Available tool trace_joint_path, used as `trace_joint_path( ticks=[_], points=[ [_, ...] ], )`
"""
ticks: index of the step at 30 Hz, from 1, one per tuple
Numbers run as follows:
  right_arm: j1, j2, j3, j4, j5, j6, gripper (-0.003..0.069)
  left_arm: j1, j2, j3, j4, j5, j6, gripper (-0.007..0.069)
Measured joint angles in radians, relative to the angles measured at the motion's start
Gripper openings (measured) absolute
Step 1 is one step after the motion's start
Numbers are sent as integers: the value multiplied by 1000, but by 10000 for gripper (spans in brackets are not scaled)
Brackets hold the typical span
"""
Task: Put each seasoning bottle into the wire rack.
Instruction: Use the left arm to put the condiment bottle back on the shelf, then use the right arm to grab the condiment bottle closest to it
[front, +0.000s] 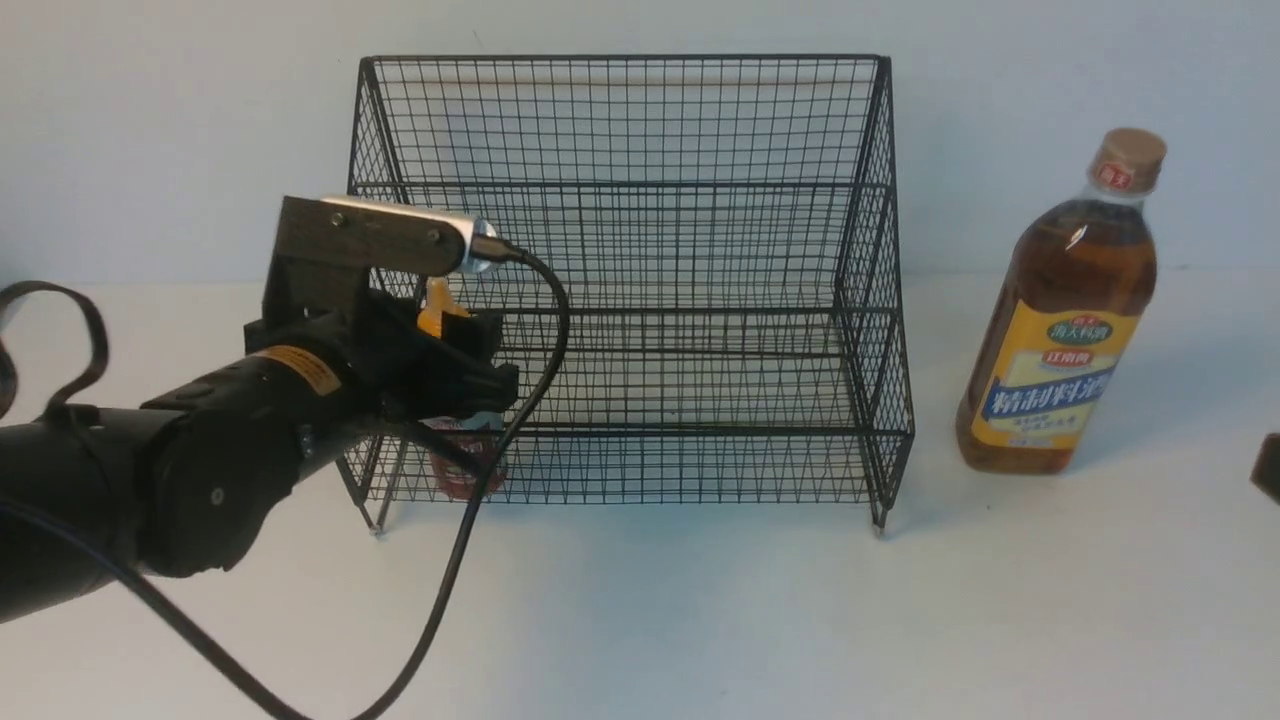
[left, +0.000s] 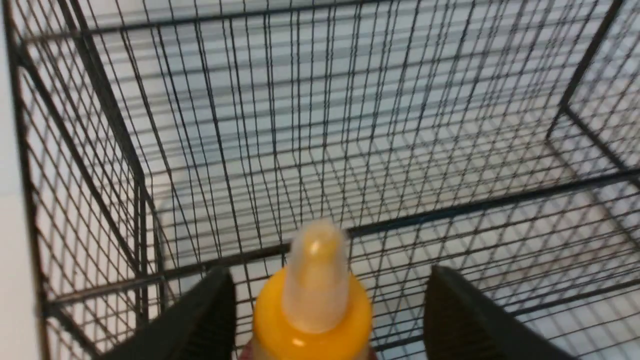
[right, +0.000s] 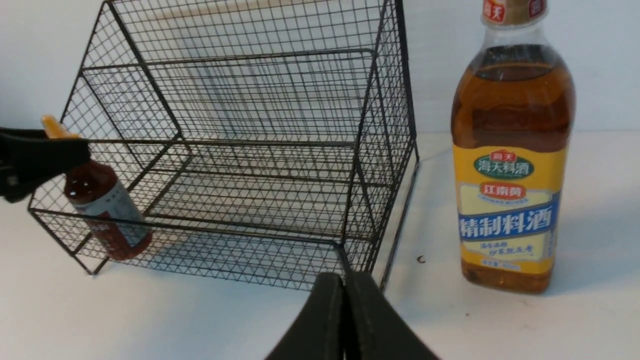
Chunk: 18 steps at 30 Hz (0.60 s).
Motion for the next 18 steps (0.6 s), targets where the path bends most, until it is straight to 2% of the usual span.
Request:
trace_joint_path(
  ticks=[4,7,9,10,11,13,14,16,18],
  points=[
    [0,87,-91,-56,-17,0,-15,0,-130,0,0,71,0,523],
    [0,179,-188,-81,-41,-1,-15,0,-259,0,1,172,0,475],
    [0,245,-246,-91,-72,-11,-15,0,-384,0,1,296,-1,356],
    [0,252,-251,-91,-75,-12,-15,0,-394,0,2,307,-1,344],
    [0,277,-269,-92,-87,-14,-13,0,-441,0,3,362,-1,294],
    [0,343,-309,-93,-118,-16,-1,0,-524,0,6,453,4,169],
    [0,382,-326,-93,-138,-19,8,0,-575,0,9,532,8,82],
    [0,442,-345,-94,-187,-20,41,0,-651,0,12,633,12,22],
    [0,493,-354,-92,-246,-21,96,0,-725,1,16,714,14,0]
  ],
)
